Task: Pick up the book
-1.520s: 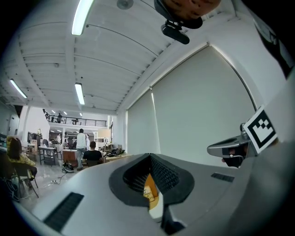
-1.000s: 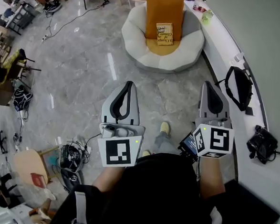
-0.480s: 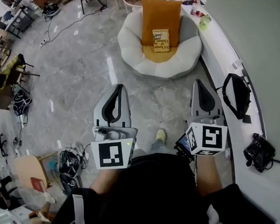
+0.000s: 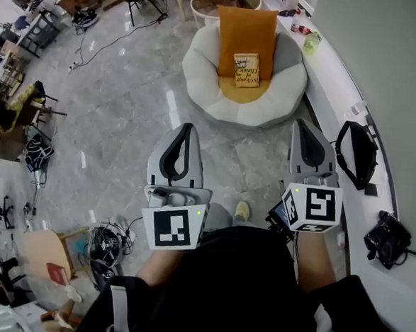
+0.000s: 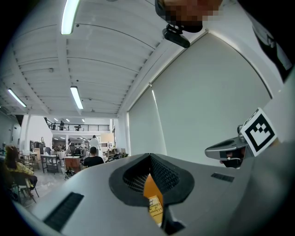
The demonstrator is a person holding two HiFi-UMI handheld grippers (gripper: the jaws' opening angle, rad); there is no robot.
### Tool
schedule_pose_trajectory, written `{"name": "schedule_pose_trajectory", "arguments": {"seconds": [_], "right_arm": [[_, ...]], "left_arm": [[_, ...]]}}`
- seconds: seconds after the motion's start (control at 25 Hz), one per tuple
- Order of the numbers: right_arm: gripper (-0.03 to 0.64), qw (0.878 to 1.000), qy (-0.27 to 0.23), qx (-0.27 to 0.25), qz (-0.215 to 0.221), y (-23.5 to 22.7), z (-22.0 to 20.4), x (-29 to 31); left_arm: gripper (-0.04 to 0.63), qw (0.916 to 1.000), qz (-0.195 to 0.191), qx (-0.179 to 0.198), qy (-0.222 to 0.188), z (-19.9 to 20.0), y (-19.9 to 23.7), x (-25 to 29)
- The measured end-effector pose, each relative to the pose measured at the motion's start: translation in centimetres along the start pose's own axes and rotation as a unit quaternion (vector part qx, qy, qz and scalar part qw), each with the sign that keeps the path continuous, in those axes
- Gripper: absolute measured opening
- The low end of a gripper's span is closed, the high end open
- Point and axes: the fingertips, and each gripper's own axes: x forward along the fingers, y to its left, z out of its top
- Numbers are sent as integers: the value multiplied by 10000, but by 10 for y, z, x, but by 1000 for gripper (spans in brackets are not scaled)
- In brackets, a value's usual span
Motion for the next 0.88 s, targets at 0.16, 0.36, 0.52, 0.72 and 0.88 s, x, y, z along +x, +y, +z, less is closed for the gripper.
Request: {"name": "schedule_pose_trajectory", "arguments": {"seconds": [0.16,0.36,0.52,0.72,0.88], "right_arm": [[14,10000,-65,-23,30,-2,1,5],[14,10000,-34,-9,66,0,3,8],[14,9999,-56,21,95,-1,3,7],[14,10000,-57,44,57,-2,5,8],[14,10000,-66,60,2,-5,4,13]], "left_arm": [[11,10000,59,-9,23,-1,2,3],[11,9999,125,-13,90,-2,7,2],[11,9999,126,38,44,3,6,3],[11,10000,81,15,14,7,3,5],[11,9999,25,109,66,1,6,13]]}}
